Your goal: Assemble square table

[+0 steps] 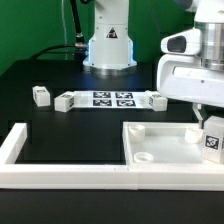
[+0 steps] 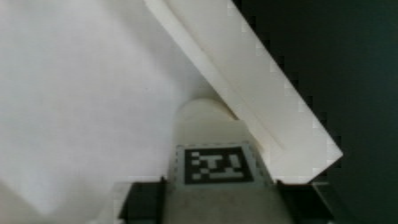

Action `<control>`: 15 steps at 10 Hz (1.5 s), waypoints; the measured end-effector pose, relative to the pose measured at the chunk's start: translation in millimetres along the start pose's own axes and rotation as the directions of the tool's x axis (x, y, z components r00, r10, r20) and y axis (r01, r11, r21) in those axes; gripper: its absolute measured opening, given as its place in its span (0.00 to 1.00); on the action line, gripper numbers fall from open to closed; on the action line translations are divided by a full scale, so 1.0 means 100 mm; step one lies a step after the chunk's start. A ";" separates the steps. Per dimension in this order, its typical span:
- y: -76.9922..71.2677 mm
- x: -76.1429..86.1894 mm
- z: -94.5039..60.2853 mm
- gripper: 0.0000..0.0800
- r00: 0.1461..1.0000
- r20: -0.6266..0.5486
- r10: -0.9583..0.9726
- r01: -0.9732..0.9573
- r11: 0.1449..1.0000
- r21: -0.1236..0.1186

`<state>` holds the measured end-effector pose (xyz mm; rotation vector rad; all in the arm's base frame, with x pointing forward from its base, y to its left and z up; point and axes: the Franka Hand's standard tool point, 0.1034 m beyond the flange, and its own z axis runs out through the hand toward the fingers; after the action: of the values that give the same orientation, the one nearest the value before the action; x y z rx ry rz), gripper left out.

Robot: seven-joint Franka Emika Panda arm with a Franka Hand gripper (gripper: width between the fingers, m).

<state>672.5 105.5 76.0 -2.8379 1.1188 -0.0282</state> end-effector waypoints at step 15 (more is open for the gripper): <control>0.00 0.05 0.04 0.80 0.973 0.070 0.221 -0.226 0.971 0.078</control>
Offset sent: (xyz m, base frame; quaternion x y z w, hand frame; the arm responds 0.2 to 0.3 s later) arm -0.0031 -0.0064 -0.0031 0.0391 -0.0425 0.4491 0.8916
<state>676.7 102.6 72.3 -2.6037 1.3807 0.0245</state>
